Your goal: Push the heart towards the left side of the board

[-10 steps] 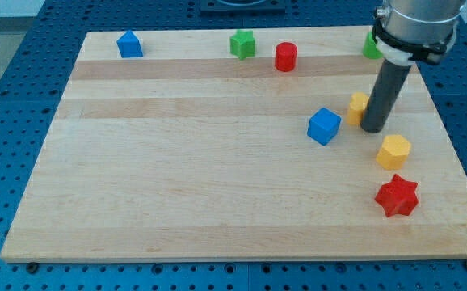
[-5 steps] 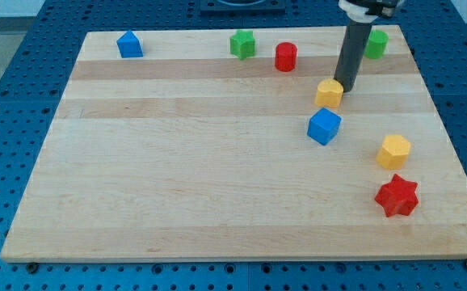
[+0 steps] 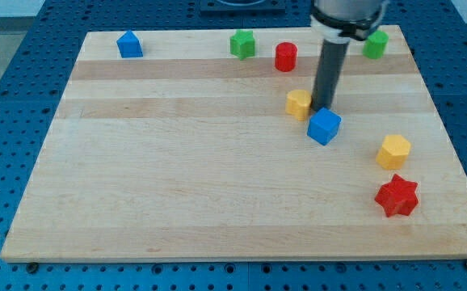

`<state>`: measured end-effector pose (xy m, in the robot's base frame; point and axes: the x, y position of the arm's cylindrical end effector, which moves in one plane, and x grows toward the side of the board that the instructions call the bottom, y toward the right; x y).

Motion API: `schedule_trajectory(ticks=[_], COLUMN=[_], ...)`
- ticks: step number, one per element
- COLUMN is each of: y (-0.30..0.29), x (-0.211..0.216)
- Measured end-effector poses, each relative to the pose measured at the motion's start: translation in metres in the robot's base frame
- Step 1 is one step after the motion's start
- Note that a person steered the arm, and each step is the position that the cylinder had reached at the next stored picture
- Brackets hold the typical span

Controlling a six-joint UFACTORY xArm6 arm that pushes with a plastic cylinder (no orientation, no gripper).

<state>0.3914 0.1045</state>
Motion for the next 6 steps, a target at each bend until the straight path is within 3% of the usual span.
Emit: schedule_trajectory(ticks=[6], y=[-0.194], x=[0.020])
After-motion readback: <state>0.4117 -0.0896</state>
